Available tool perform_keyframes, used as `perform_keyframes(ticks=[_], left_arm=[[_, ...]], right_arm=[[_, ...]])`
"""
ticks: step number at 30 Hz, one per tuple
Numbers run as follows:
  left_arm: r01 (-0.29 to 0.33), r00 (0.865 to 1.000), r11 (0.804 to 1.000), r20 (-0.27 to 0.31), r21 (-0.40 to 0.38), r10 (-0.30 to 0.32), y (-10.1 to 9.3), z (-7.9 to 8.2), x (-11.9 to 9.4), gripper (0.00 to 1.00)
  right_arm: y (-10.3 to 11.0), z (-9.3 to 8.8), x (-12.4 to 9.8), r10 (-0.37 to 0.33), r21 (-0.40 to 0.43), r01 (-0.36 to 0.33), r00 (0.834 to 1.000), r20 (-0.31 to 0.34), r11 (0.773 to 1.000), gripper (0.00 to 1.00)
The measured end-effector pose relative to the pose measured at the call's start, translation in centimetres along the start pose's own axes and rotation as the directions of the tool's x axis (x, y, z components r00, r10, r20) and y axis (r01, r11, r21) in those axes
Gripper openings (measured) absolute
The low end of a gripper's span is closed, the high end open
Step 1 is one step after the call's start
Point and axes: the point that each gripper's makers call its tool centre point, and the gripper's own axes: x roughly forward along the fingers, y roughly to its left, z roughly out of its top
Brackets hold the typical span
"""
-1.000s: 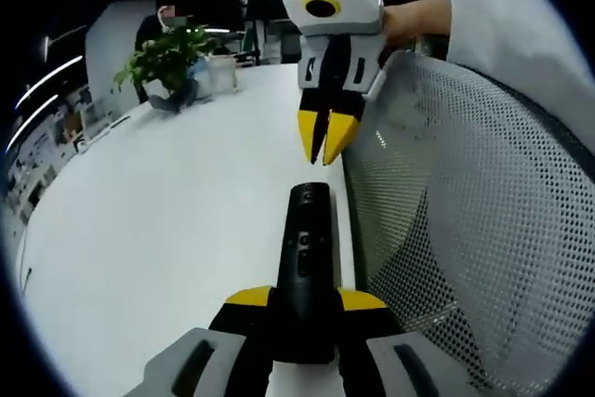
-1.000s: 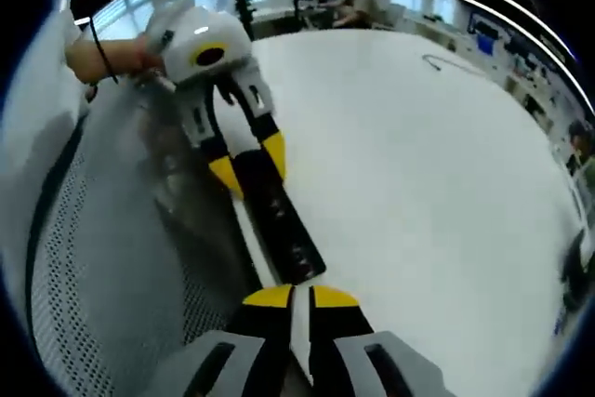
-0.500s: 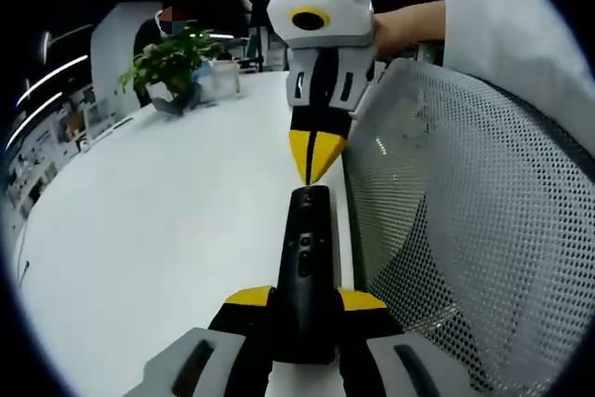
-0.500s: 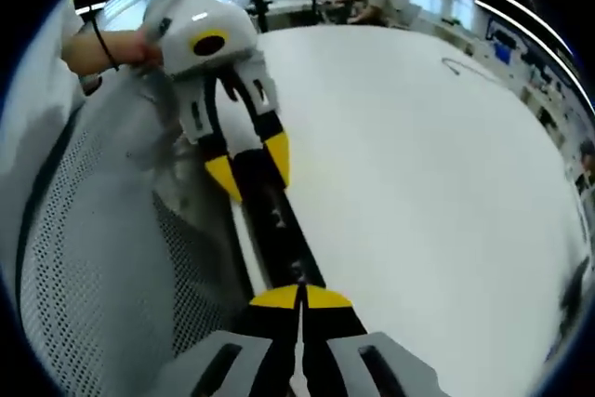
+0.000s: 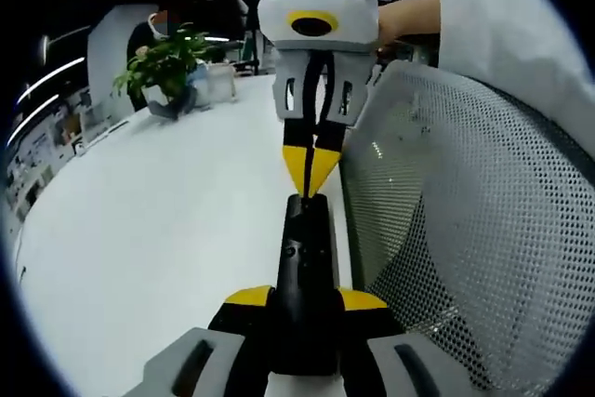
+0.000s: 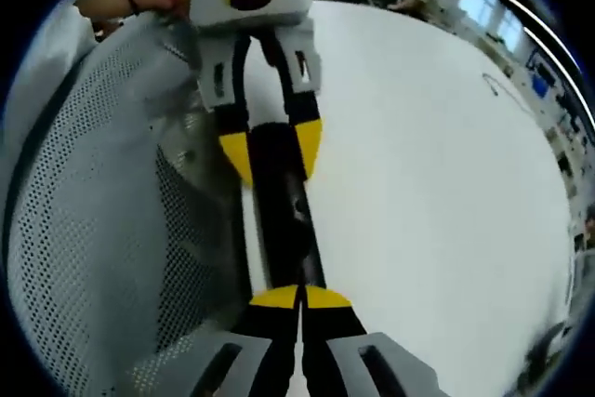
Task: Press the specified remote control buttons in sequence, fully releasing each button before pressing the next.
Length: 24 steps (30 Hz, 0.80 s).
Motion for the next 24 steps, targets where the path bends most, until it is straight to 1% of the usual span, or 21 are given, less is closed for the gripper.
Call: perform_keyframes(ticks=[3, 5, 6, 8, 10, 12, 14, 17, 24], left_arm=[[0.002, 1.000, 1.000, 0.001, 0.004, -0.002, 0.0, 0.0, 0.0, 0.25], [0.003, 1.000, 1.000, 0.000, 0.009, -0.003, 0.0, 0.0, 0.0, 0.25], [0.004, 1.000, 1.000, 0.000, 0.009, -0.004, -0.1, 0.0, 0.0, 0.25], [0.006, 1.000, 1.000, 0.001, 0.012, -0.006, -0.1, 0.0, 0.0, 0.25], [0.010, 1.000, 1.000, 0.003, 0.021, -0.010, -0.1, -0.1, 0.0, 0.25], [0.016, 1.000, 0.999, 0.004, 0.034, -0.016, -0.2, -0.1, 0.0, 0.25], [0.019, 1.000, 0.999, 0.006, 0.041, -0.019, -0.2, -0.1, 0.0, 0.25], [0.022, 1.000, 0.999, 0.011, 0.045, -0.023, -0.2, -0.1, 0.0, 0.25], [0.025, 1.000, 0.999, 0.014, 0.046, -0.026, -0.2, -0.1, 0.1, 0.25]], right_arm=[[-0.1, -0.1, 0.0, -0.005, -0.003, 0.005, 1.000, 0.002, 1.000, 0.00], [-0.1, -0.1, -0.1, -0.011, 0.029, 0.010, 0.999, 0.037, 1.000, 0.00], [-0.1, -0.1, -0.2, -0.014, 0.058, 0.010, 0.998, 0.068, 0.998, 0.00], [-0.1, -0.2, -0.2, -0.018, 0.084, 0.010, 0.995, 0.094, 0.996, 0.00], [0.1, -0.2, -0.4, -0.018, 0.078, 0.010, 0.995, 0.097, 0.997, 0.00], [0.4, 0.0, -0.3, -0.014, 0.065, 0.009, 0.996, 0.087, 0.998, 0.00], [0.3, 0.2, -0.2, -0.030, 0.019, 0.029, 0.997, 0.075, 0.999, 0.00], [0.5, 0.6, -0.1, -0.023, -0.009, 0.024, 0.997, 0.079, 1.000, 0.00], [0.5, 0.8, 0.1, -0.011, -0.028, 0.013, 0.997, 0.076, 1.000, 0.00]])
